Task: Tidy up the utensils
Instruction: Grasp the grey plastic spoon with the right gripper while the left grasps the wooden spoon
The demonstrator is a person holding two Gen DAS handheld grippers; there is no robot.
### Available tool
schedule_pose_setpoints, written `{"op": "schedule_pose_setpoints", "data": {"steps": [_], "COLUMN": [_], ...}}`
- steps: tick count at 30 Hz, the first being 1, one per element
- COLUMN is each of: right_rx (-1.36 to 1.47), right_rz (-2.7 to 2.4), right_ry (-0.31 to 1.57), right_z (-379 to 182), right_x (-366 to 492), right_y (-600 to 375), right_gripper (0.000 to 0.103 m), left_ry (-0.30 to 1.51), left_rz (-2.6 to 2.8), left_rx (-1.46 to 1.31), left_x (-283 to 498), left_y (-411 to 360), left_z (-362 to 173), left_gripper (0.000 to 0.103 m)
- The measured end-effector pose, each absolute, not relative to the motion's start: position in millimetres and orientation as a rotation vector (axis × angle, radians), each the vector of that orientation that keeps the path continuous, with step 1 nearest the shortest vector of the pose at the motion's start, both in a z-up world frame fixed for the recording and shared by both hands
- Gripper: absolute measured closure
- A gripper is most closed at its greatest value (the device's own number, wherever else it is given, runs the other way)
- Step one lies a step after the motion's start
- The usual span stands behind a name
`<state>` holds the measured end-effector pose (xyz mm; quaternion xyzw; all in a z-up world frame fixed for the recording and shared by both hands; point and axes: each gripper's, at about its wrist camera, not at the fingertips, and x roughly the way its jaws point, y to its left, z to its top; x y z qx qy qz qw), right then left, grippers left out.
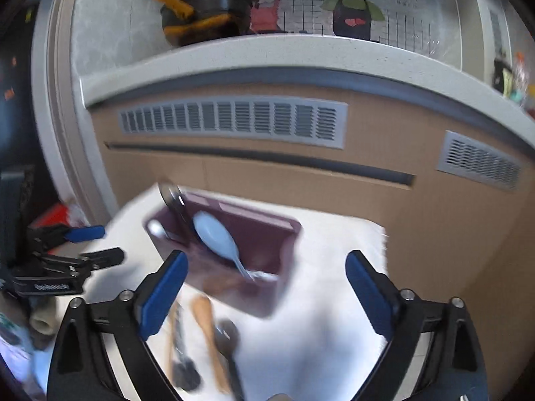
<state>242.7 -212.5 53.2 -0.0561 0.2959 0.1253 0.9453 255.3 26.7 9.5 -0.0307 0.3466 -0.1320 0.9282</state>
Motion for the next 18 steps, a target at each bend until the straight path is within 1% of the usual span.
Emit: {"op": "schedule_pose_setpoints", "data": {"steps": [5, 8, 11, 13, 15, 16, 18], "right_rx": [-0.244, -0.269, -0.264, -0.247, -0.217, -0.201, -0.159], "right_rz": [0.224, 0.255, 0.302, 0.316, 0.321, 0.318, 0.321], "right_ry": [0.696, 0.768, 0.826, 0.866, 0.906, 0.923, 0.944], "right_z": [13, -15, -37, -48, -58, -63, -70], "right_x": [234, 237, 244, 252, 262, 267, 275], "right_y": [-198, -189, -179, -174, -171, -172, -175], "right_gripper": [0.006, 0.006, 0.017, 0.034, 0.043, 0.045, 0.045], "left_ry": [0.805, 0.847, 0.866, 0.877, 0.888, 0.892, 0.904], "left_rz": [-0.271, -0.263, -0.256, -0.258, -0.255, -0.255, -0.254], "left_rx": [-0.059, -0.062, -0.057, -0.053, -0.053, -0.051, -0.056], "left_x": [236, 224, 214, 208, 206, 206, 205], "left_y": [23, 24, 26, 26, 27, 27, 29], "left_z": [-25, -39, -45, -49, -52, -53, -55], "left_gripper": [0.032, 0.032, 0.030, 0.028, 0.028, 0.028, 0.028]}}
